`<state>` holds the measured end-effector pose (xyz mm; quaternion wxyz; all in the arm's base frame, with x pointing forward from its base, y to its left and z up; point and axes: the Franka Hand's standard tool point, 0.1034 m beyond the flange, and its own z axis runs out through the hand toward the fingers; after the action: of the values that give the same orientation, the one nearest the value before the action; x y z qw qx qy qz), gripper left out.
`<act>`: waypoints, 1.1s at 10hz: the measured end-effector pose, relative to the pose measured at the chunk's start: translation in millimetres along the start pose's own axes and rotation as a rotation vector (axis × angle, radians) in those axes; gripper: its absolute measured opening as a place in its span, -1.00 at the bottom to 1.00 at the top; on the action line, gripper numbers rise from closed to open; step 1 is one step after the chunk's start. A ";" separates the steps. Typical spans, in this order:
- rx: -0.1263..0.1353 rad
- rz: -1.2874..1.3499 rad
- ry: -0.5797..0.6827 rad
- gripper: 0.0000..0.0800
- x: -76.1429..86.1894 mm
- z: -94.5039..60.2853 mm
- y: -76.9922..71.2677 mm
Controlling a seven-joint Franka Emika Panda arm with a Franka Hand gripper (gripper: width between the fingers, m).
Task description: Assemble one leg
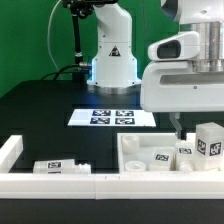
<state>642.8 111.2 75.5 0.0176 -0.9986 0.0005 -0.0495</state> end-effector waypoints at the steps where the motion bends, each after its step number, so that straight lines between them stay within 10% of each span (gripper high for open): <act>1: -0.001 -0.135 0.001 0.62 0.8 0.0 4.2; 3: -0.001 -0.118 0.001 0.62 0.8 0.5 4.7; 5: 0.002 -0.011 0.000 -0.07 0.7 0.8 4.5; 7: 0.003 0.101 0.000 -0.29 0.6 0.9 4.3; 11: 0.001 0.427 0.004 -0.29 0.8 1.8 3.8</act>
Offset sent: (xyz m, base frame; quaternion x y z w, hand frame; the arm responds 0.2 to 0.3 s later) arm 0.0000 0.0000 0.0000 0.0000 0.0000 0.0000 1.0000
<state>643.7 107.5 73.7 0.0283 -0.9758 0.2120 -0.0464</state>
